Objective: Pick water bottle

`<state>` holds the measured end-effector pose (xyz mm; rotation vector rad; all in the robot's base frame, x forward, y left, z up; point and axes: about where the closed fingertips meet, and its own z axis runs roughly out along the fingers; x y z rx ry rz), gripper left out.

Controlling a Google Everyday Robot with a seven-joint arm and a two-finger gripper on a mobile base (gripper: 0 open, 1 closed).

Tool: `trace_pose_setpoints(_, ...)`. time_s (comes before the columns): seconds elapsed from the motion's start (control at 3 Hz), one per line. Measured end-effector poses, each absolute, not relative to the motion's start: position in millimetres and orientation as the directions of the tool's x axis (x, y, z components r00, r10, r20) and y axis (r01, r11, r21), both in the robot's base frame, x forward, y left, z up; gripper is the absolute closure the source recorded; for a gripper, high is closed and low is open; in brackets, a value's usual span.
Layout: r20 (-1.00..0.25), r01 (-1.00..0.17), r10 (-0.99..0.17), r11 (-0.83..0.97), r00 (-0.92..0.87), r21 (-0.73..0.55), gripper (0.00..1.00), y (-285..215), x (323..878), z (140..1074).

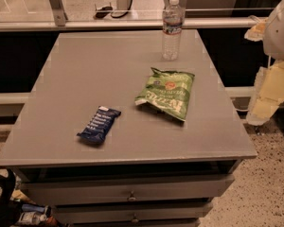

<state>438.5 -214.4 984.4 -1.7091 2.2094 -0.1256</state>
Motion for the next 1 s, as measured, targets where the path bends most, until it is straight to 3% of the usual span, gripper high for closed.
trace_pose_setpoints(0.67, -0.232, -0.914, -0.949, 0.277, -0.213, -0.297, 0.00, -216, 448, 990)
trace_pose_setpoints(1.0, -0.333, -0.878, -0.910, 0.357, -0.248, -0.320, 0.00, -227, 467, 996)
